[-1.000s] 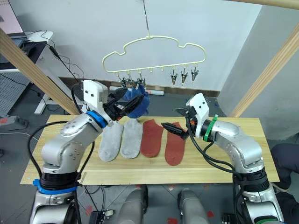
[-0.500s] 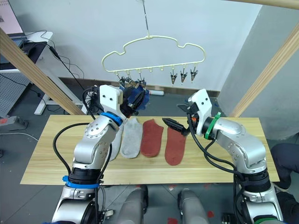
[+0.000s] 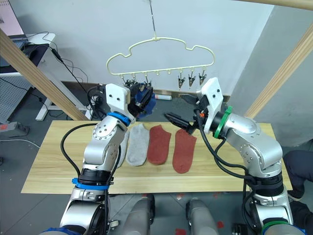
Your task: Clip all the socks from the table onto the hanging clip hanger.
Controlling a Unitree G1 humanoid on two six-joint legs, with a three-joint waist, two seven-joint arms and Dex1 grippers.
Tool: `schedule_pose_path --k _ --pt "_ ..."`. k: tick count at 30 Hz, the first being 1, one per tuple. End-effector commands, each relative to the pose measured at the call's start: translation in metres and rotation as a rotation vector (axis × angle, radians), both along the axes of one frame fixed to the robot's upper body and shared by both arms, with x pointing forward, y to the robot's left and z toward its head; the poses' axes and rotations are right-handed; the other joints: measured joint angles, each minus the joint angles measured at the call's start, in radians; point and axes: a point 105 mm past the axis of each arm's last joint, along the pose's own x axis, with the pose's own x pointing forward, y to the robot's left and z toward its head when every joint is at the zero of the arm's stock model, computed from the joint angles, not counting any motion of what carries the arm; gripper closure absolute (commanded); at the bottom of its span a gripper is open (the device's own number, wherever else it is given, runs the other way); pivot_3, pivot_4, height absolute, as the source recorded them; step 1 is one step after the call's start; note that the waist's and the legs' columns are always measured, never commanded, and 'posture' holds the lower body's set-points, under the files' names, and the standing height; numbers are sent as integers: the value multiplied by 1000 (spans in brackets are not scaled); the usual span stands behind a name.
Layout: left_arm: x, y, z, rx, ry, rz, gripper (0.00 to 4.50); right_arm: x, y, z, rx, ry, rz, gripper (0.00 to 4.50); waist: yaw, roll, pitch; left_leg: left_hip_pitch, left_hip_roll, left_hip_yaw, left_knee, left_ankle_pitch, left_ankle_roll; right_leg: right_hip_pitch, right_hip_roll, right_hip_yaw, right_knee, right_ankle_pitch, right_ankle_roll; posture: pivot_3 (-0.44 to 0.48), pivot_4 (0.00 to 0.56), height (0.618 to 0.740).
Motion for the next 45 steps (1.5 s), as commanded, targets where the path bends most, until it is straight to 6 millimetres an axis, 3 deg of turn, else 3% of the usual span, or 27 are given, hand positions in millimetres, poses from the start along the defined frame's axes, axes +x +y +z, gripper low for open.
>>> schedule_pose_path --k 1,15,33,36,41,45 --pt "-3 -7 16 -2 -69 -23 1979 -8 0 21 43 -81 14 0 -1 0 0 0 0 0 0 0 0 0 0 0 0 0 0 -18 241 740" --pt "0 -23 18 -19 -65 -76 1979 -7 -2 24 48 -81 -1 0 -7 0 0 -1 0 0 2 0 0 0 0 0 1 0 0 -28 244 740" --pt "11 -26 21 -20 -72 -71 1979 -5 -5 26 52 -84 -24 0 -22 0 0 -1 0 0 2 0 0 0 0 0 1 0 0 -48 244 740" --pt "14 -25 24 -47 -71 -68 2544 -4 -5 25 53 -82 -26 0 -22 0 0 -1 0 0 3 0 0 0 0 -1 1 0 0 -53 244 740" --pt "15 -26 26 -61 -73 -71 4049 -5 -5 24 51 -80 -28 0 -23 0 0 -1 0 0 3 0 0 0 0 0 1 0 0 -53 245 740" --pt "15 -26 25 -70 -68 -70 4183 -4 -5 23 53 -75 -30 0 -22 0 0 -1 0 0 3 0 0 0 0 -1 1 0 0 -52 245 740"
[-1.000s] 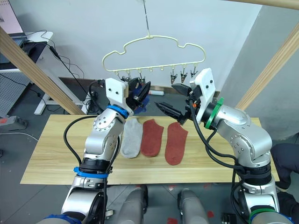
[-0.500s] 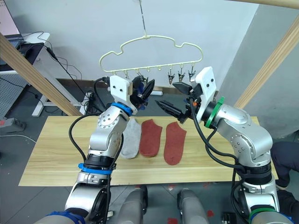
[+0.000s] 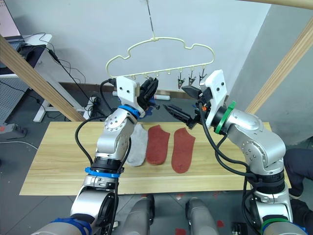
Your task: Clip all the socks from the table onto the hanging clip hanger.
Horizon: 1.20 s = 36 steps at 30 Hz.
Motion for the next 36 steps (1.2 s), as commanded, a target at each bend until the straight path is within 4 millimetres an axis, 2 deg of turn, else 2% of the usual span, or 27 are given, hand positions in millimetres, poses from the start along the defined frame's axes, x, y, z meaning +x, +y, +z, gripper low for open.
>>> schedule_pose_path --k 1,6,16,23,25,30,36 --pt "-5 -2 16 -25 -58 -11 4183 -8 -1 12 20 -58 11 0 0 0 0 0 0 0 0 0 0 0 0 0 0 0 0 -52 245 740" --pt "-7 0 16 -23 -52 -15 4183 -7 -2 5 9 -43 9 0 0 0 0 0 0 0 0 0 0 0 0 0 0 0 0 -52 245 740" --pt "-15 5 -1 63 -6 9 4183 -7 -3 5 6 -43 6 0 -1 0 0 0 0 0 0 0 0 0 0 0 0 0 0 -46 248 740" --pt "-12 6 5 56 -22 21 4183 -7 -1 8 11 -51 12 0 0 0 0 0 0 0 1 0 0 0 0 0 1 0 0 -42 247 740" --pt "-11 5 6 53 -27 17 3463 -7 -1 8 11 -52 12 0 0 0 0 0 0 0 1 0 0 0 0 0 1 0 0 -42 247 740" --pt "-9 5 8 48 -31 24 2095 -7 -1 8 5 -53 10 0 0 0 0 0 0 0 1 0 0 0 0 0 1 0 0 -43 246 740" --pt "-6 6 11 40 -38 28 2095 -6 -1 6 3 -49 7 0 0 0 0 0 0 0 1 0 0 0 0 0 1 0 0 -44 240 740"
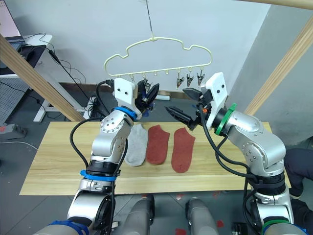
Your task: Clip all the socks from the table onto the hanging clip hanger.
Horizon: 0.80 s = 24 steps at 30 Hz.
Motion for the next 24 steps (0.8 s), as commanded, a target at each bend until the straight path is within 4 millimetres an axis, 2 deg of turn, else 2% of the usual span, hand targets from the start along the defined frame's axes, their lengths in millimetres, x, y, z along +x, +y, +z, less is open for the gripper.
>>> schedule_pose_path --k 1,15,18,22,24 --pt "-2 -3 16 -10 -62 -8 2095 -7 1 11 10 -61 15 0 0 0 0 0 0 0 0 0 0 0 0 0 0 0 0 -44 240 740" --pt "0 -3 20 -5 -84 -2 2095 -7 0 12 13 -60 14 0 0 0 0 0 0 0 0 0 0 0 0 0 0 0 0 -46 233 740" --pt "1 -2 21 -9 -86 -3 2671 -7 0 12 16 -60 14 0 0 0 0 0 0 0 0 0 -1 0 0 0 0 0 0 -45 230 740" --pt "1 -2 21 -15 -84 -5 3874 -6 0 12 18 -58 12 0 0 0 0 0 0 0 0 0 -1 0 0 0 0 0 0 -45 231 740" --pt "0 -2 20 -18 -80 -7 4166 -6 0 12 19 -57 12 0 0 0 0 0 0 0 0 0 -1 0 0 0 0 0 0 -44 232 740"
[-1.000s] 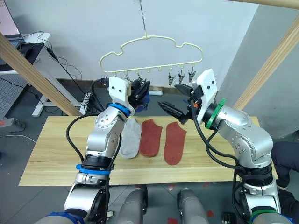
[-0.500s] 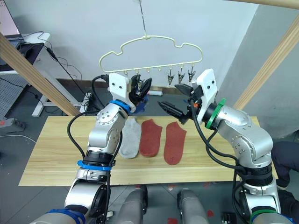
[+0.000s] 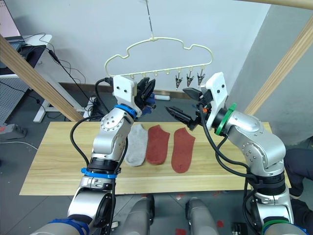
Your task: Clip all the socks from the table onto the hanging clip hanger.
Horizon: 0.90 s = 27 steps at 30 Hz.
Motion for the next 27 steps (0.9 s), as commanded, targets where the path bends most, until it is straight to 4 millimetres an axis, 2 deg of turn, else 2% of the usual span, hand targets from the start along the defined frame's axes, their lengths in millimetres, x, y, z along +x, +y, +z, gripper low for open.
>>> schedule_pose_path --k 1,6,9,13,15,20,23,27 --pt "-3 -3 12 -12 -44 -14 4289 -6 0 11 19 -54 13 0 0 0 0 0 0 0 0 0 0 0 0 0 0 0 0 -44 232 740" --pt "-4 -3 11 -15 -30 -22 4425 -5 0 7 16 -44 9 0 0 0 0 0 0 0 0 0 0 0 0 0 0 0 0 -41 234 740" --pt "-5 -2 10 -18 -8 -31 4425 -1 0 -6 -23 -19 -15 0 0 0 0 0 0 0 0 0 0 0 0 0 0 0 0 -36 235 740" --pt "-7 2 14 -60 40 -58 4425 25 -7 -68 -222 98 -161 0 1 0 -1 0 0 0 0 0 0 0 0 0 1 0 0 -14 229 740" --pt "-9 5 17 -94 80 -84 4425 35 -7 -91 -234 155 -191 0 1 0 -1 0 0 0 1 0 0 0 0 0 1 0 0 9 227 740" --pt "-19 15 25 -165 184 -141 4425 58 -3 -144 -355 229 -223 0 1 0 -1 1 0 0 1 2 -2 0 0 0 3 0 0 80 233 740" --pt "-23 19 27 -167 208 -149 4425 69 -5 -164 -406 259 -239 0 7 -1 -1 1 0 0 1 2 -2 0 0 0 3 0 0 120 239 740" --pt "-28 24 24 -154 220 -119 4425 79 -8 -204 -482 364 -252 0 19 -1 -1 3 0 1 0 2 -2 0 0 0 5 0 0 149 242 740"
